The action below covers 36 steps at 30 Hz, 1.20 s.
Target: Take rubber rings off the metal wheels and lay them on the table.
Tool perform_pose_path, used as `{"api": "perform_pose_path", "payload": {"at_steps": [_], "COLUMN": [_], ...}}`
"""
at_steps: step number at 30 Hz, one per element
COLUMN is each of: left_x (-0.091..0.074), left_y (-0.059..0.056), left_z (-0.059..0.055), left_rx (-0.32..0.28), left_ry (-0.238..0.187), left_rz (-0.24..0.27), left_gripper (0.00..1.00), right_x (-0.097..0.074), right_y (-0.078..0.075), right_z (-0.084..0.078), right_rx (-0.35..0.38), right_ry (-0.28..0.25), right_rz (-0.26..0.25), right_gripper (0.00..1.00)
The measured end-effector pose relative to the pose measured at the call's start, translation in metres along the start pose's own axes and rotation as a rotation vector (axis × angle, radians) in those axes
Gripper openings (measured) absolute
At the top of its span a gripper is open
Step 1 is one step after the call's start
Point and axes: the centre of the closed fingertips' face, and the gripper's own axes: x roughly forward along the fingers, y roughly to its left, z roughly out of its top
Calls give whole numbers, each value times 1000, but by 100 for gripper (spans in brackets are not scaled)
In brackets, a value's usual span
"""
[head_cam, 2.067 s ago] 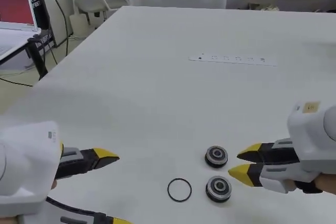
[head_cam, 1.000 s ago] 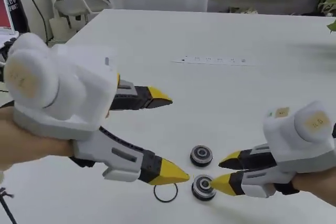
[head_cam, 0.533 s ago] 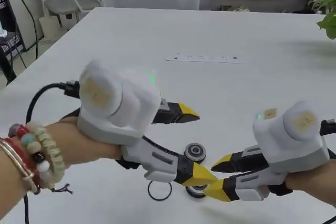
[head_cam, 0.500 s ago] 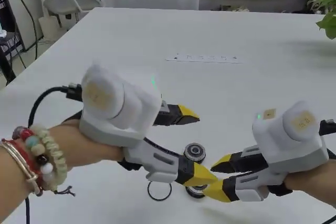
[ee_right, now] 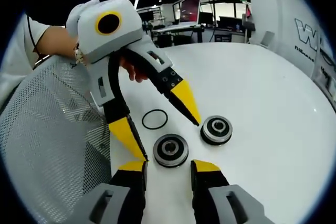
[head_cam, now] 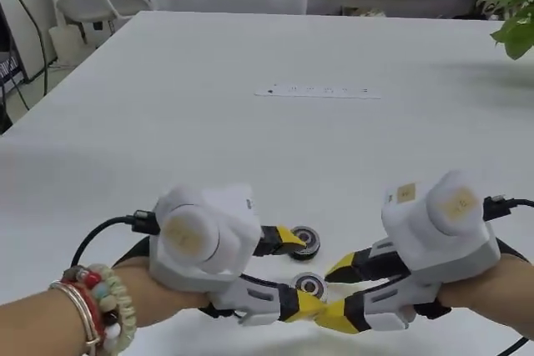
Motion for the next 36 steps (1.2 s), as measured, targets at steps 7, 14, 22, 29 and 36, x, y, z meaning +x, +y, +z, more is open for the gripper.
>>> {"api": "perform_pose_path", "payload": {"at_steps": [7, 14, 22, 29, 36], "left_x": [1, 2, -1, 0, 2], "left_y": [-1, -5, -4, -4, -4], "left_z": [-4, -12, -11, -12, -12], "left_rx": [14, -20, -30, -51, -53], "left_ry": [6, 15, 9, -2, -2], "left_rz": [16, 4, 6, 9, 12], "left_gripper": [21, 13, 9, 9, 9], "right_x": [1, 2, 2, 3, 1], "right_y": [-3, -3, -4, -3, -4], "right_z": [0, -1, 5, 4, 0], "right_rx": [7, -2, 19, -35, -76], "right_ry": [-5, -1, -35, -24, -1], "right_rz": [-9, -9, -9, -17, -16], "right_gripper": [29, 26, 25, 23, 20]}}
